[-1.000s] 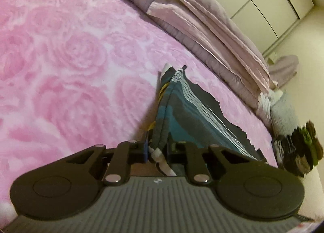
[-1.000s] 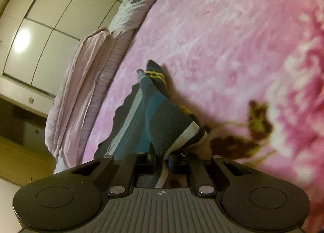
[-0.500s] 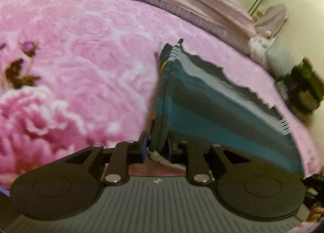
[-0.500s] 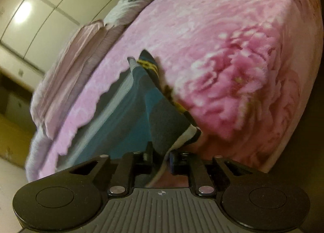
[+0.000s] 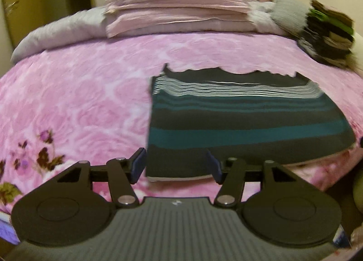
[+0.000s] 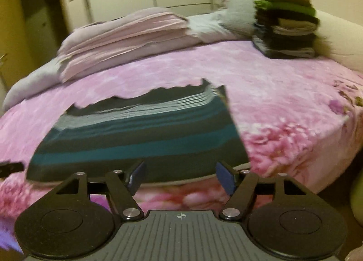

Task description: Fold clothes

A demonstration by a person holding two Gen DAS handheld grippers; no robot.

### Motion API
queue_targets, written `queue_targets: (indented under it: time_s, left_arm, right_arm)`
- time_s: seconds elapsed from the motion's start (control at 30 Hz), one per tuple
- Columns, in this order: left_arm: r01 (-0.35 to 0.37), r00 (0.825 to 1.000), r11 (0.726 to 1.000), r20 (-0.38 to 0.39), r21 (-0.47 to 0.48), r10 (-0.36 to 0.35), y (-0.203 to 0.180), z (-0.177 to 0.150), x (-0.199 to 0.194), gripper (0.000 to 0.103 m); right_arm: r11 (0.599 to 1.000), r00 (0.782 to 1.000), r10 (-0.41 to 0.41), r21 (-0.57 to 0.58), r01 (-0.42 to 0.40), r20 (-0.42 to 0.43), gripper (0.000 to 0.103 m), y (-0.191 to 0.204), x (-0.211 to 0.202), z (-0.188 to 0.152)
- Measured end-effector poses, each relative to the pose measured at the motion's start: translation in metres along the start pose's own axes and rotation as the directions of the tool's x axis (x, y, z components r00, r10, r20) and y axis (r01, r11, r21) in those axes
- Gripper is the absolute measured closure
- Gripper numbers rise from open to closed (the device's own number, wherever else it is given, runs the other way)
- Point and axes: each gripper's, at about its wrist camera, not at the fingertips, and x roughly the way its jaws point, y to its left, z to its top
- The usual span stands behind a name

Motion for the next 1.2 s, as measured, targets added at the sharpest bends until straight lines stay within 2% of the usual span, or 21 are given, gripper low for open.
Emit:
queue_targets:
  time_s: [0.27,0.37,0.7,0.8,0.87,0.97,1.07,1.2]
  left_arm:
    - [0.041,0.999,0.998,0.0,0.053,-0.041,-0.02,-0.008,-0.033,0.043]
    - [0.048,0.999,0.997,0.015,0.065,-0.049,-0.025,-0.008,-0.042,0.038]
    - [0.047,0.999,0.995,0.009,0.087,-0.048,-0.028,-0.003,-0.035,0.038]
    - [0.039,0.999,0.996,-0.004,0.085,-0.039,-0.026,0.0,-0.023,0.038]
    - [0.047,0.999,0.996,-0.002,0.073,-0.047,-0.02,0.003,-0.012,0.038]
    - [0.105,0.994,0.994,0.003,-0.005,-0.105,0.0,0.008,0.01,0.038]
    - [0.15,0.989,0.985,0.019,-0.079,-0.149,0.019,0.014,0.036,0.04]
    - [0.169,0.986,0.981,0.013,-0.092,-0.169,0.031,0.021,0.077,0.046]
  right_arm:
    - [0.999,0.999,0.033,-0.016,-0.033,0.012,0.037,0.017,-0.027,-0.005]
    - [0.999,0.999,0.035,-0.02,-0.035,0.021,0.037,0.018,-0.032,-0.005]
    - [0.999,0.999,0.036,-0.014,-0.036,0.006,0.037,0.007,-0.013,0.0]
    - [1.0,0.999,0.026,0.014,-0.027,0.029,0.037,-0.013,0.002,0.009]
    - [0.998,0.998,-0.01,0.066,0.006,0.057,0.037,-0.037,0.018,0.017]
    - [0.987,0.996,-0.032,0.158,0.02,0.078,0.037,-0.077,0.046,0.029]
    - [0.974,0.998,-0.006,0.229,-0.007,0.057,0.037,-0.107,0.079,0.038]
    - [0.952,0.997,0.061,0.298,-0.071,0.043,0.037,-0.133,0.117,0.038]
